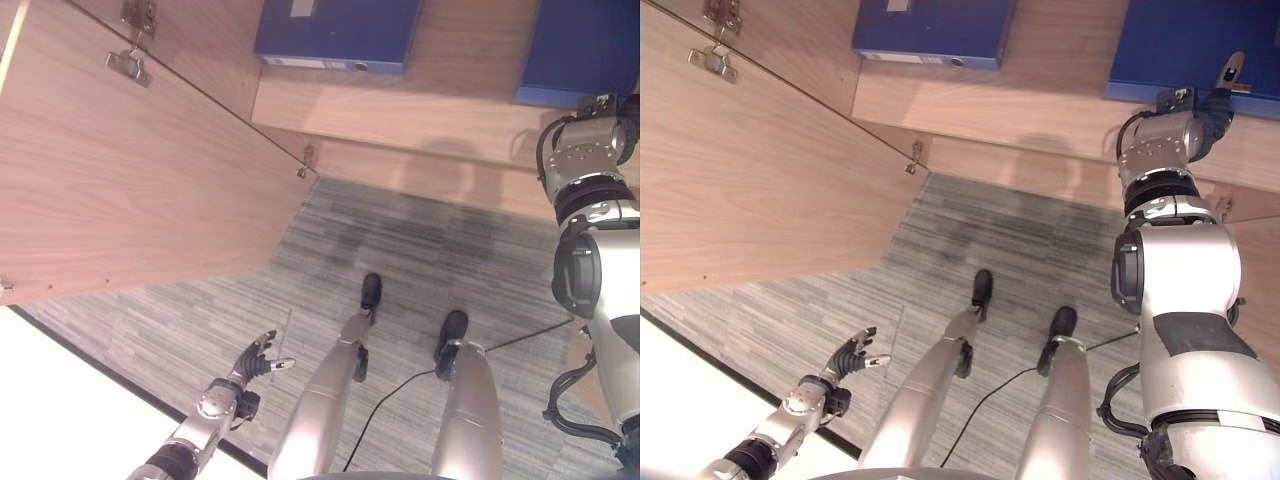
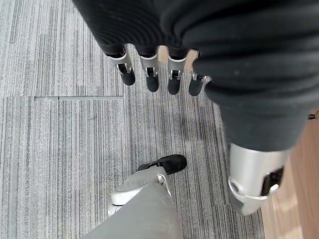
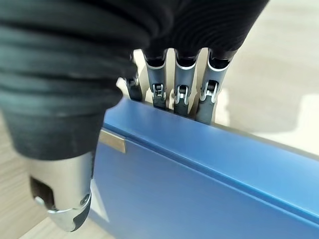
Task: Put the empty folder in the office cabinet
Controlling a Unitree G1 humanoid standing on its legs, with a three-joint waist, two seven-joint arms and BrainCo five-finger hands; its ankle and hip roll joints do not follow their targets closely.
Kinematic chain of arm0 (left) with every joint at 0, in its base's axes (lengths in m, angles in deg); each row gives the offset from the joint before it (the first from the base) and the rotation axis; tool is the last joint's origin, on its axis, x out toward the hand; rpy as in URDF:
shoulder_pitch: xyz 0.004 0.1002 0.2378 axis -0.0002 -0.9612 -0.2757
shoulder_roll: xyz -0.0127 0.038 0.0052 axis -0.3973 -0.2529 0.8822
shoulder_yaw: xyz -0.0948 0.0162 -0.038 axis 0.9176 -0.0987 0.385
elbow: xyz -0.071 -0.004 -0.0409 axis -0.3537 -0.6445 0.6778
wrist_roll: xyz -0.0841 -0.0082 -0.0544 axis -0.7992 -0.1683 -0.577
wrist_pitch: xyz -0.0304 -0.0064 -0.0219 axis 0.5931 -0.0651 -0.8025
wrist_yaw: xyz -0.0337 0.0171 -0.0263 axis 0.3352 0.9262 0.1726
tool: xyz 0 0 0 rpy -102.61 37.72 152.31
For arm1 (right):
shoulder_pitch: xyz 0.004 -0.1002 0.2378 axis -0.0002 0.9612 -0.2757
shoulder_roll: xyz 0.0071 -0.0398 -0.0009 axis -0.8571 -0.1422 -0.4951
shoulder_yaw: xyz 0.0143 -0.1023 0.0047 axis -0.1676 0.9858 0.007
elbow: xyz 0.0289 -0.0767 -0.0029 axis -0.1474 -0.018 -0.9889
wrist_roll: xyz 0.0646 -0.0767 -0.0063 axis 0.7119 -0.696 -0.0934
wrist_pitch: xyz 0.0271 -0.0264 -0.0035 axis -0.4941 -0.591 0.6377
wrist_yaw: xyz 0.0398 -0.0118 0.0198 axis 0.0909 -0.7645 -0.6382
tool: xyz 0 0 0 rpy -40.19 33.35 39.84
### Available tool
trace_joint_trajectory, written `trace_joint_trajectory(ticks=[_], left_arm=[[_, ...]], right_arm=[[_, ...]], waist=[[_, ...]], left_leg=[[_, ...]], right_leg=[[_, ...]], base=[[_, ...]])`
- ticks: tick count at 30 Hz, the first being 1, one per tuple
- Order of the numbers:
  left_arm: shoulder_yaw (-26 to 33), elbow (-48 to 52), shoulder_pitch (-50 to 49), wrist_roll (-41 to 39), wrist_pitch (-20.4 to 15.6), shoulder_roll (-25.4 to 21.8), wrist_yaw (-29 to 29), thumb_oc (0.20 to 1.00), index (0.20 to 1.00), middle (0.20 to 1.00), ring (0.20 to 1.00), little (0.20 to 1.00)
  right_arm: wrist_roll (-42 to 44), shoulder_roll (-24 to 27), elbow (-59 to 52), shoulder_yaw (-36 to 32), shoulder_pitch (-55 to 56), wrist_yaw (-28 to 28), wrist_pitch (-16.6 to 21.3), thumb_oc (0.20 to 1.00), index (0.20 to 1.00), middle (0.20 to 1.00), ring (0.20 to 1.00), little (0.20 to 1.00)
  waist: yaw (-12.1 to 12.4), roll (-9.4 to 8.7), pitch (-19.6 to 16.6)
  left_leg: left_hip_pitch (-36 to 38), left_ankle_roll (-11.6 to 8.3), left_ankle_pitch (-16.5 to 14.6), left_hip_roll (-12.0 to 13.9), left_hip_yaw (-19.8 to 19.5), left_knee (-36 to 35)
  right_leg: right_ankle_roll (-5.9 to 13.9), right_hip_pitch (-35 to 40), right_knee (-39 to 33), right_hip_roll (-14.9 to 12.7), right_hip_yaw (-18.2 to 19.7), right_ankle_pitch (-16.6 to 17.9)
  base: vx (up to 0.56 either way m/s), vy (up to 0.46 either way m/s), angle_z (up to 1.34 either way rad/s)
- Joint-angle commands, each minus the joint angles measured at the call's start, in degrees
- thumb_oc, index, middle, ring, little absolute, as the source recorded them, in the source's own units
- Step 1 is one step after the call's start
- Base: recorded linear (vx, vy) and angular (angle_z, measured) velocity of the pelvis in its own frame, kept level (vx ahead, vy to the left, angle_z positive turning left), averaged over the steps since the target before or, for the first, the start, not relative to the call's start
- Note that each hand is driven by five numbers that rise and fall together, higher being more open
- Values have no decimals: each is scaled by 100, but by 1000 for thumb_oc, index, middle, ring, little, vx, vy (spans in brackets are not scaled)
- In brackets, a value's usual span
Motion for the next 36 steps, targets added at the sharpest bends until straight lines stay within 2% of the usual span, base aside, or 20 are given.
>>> trace_joint_trajectory(ticks=[1, 3, 4, 6, 7, 8, 15, 16, 17, 21, 22, 23, 24, 25, 26, 27, 29, 30, 31, 36], left_arm=[[30, -249, 429, -125, -51, -93, -101, 1000, 1000, 1000, 1000, 1000], [37, -264, 412, -152, -52, -87, -95, 1000, 1000, 1000, 1000, 1000], [39, -264, 421, -154, -51, -85, -94, 1000, 1000, 1000, 1000, 1000], [55, -293, 410, -157, -49, -86, -96, 1000, 1000, 1000, 1000, 1000], [54, -307, 392, -149, -50, -87, -96, 1000, 1000, 1000, 1000, 1000], [57, -308, 401, -149, -50, -82, -96, 1000, 1000, 1000, 1000, 1000], [54, -378, 356, -159, -24, -114, -70, 1000, 1000, 1000, 1000, 1000], [57, -433, 318, -129, -6, -150, -66, 1000, 1000, 1000, 1000, 1000], [59, -437, 320, -125, -9, -138, -64, 1000, 1000, 1000, 1000, 1000], [-24, -494, 231, -42, 31, -185, -2, 1000, 1000, 1000, 1000, 1000], [-22, -493, 246, -42, 32, -173, -1, 1000, 1000, 1000, 1000, 1000], [-51, -518, 196, -12, 47, -178, 20, 1000, 1000, 1000, 1000, 1000], [-52, -519, 208, -11, 46, -172, 21, 1000, 1000, 1000, 1000, 1000], [-64, -570, 229, 32, 70, -190, 24, 1000, 1000, 1000, 1000, 1000], [-65, -573, 245, 33, 70, -185, 24, 1000, 1000, 1000, 1000, 1000], [-87, -619, 262, 36, 84, -164, 20, 1000, 1000, 1000, 1000, 1000], [-86, -651, 263, 17, 90, -124, 2, 1000, 1000, 1000, 1000, 1000], [-85, -653, 273, 16, 90, -121, 1, 1000, 1000, 1000, 1000, 1000], [-82, -648, 270, 8, 90, -106, -2, 1000, 1000, 1000, 1000, 1000], [-55, -656, 273, -29, 88, -58, -44, 1000, 1000, 1000, 1000, 1000]], right_arm=[[156, 272, -19, -117, 234, 129, -63, 1000, 1000, 1000, 1000, 1000], [177, 276, -25, -140, 257, 135, -42, 1000, 1000, 1000, 1000, 1000], [176, 279, -29, -137, 251, 137, -41, 1000, 1000, 1000, 1000, 1000], [165, 311, -44, -136, 258, 132, -45, 1000, 1000, 1000, 1000, 1000], [153, 314, -39, -121, 255, 132, -53, 1000, 1000, 1000, 1000, 1000], [152, 318, -40, -116, 245, 133, -54, 1000, 1000, 1000, 1000, 1000], [198, 609, -28, 46, -137, 179, -30, 1000, 1000, 1000, 1000, 1000], [169, 737, -82, 193, -366, 223, -61, 1000, 1000, 1000, 1000, 1000], [169, 747, -56, 217, -399, 230, -74, 1000, 1000, 1000, 1000, 1000], [50, 1087, 94, 772, -1035, 313, -326, 1000, 1000, 1000, 1000, 1000], [49, 1099, 108, 795, -1069, 313, -336, 1000, 1000, 1000, 1000, 1000], [-14, 1192, 196, 925, -1176, 373, -424, 1000, 1000, 1000, 1000, 1000], [-15, 1201, 203, 939, -1198, 373, -431, 1000, 1000, 1000, 1000, 1000], [-4, 1259, 361, 977, -1263, 430, -518, 1000, 1000, 1000, 1000, 1000], [0, 1271, 377, 991, -1290, 421, -527, 1000, 1000, 1000, 1000, 1000], [-37, 1227, 475, 1048, -1335, 470, -601, 1000, 1000, 1000, 1000, 1000], [-116, 1208, 541, 1043, -1308, 529, -662, 1000, 1000, 1000, 1000, 1000], [-120, 1211, 536, 1046, -1316, 531, -662, 1000, 1000, 1000, 1000, 1000], [-151, 1197, 575, 1012, -1260, 568, -681, 1000, 1000, 1000, 1000, 1000], [-254, 1069, 617, 807, -939, 758, -692, 1000, 1000, 1000, 1000, 1000]], waist=[[206, 137, 395], [221, 144, 441], [209, 130, 399], [218, 128, 398], [233, 140, 441], [221, 126, 398], [235, 92, 346], [244, 40, 298], [257, 66, 349], [295, -16, 226], [283, -21, 185], [311, -38, 182], [297, -47, 142], [309, -62, 146], [295, -72, 108], [308, -77, 124], [310, -83, 121], [292, -96, 79], [308, -84, 121], [317, -64, 132]], left_leg=[[326, -217, -1234, 164, 118, 431], [331, -210, -1086, 190, 145, 378], [389, -225, -1210, 177, 103, 357], [454, -237, -1196, 184, 85, 314], [415, -225, -1068, 200, 118, 317], [468, -240, -1195, 188, 76, 300], [548, -262, -1161, 211, 42, 217], [569, -270, -1144, 223, 35, 174], [522, -257, -1017, 235, 76, 182], [647, -280, -949, 268, 31, 13], [705, -294, -1060, 260, -9, -23], [759, -285, -909, 271, 10, -92], [823, -299, -1019, 263, -31, -132], [861, -296, -878, 279, -2, -184], [926, -309, -987, 272, -43, -225], [973, -302, -857, 286, -16, -267], [1074, -307, -825, 290, -33, -351], [1137, -320, -935, 285, -72, -389], [1126, -315, -798, 297, -46, -401], [1347, -339, -698, 314, -106, -648]], right_leg=[[604, 594, -893, 100, 406, 269], [576, 600, -951, 96, 333, 403], [602, 650, -944, 109, 397, 270], [600, 690, -967, 111, 375, 265], [577, 659, -988, 96, 307, 399], [602, 704, -977, 108, 372, 263], [609, 759, -987, 107, 328, 255], [608, 773, -1015, 110, 317, 259], [582, 730, -1029, 97, 251, 392], [598, 811, -1100, 72, 217, 419], [624, 858, -1100, 87, 282, 290], [594, 892, -1145, 83, 189, 426], [619, 946, -1148, 99, 254, 295], [597, 988, -1213, 90, 164, 431], [621, 1045, -1220, 106, 228, 301], [591, 1080, -1275, 109, 151, 447], [590, 1180, -1337, 121, 126, 456], [614, 1233, -1340, 136, 192, 325], [596, 1232, -1378, 124, 110, 472], [602, 1411, -1525, 137, 40, 511]], base=[[8, -15, -11], [-31, 0, -3], [0, 0, 0], [5, -19, 2], [0, 0, 0], [8, -16, 5], [18, -10, 2], [-77, 15, 4], [-72, 14, 3], [22, -5, 2], [0, 0, 0], [101, -21, 2], [-60, 11, 1], [101, -32, 1], [-61, 13, 1], [22, -6, 5], [18, -4, 3], [0, 0, 0], [5, -8, 4], [-9, -2, 4]])
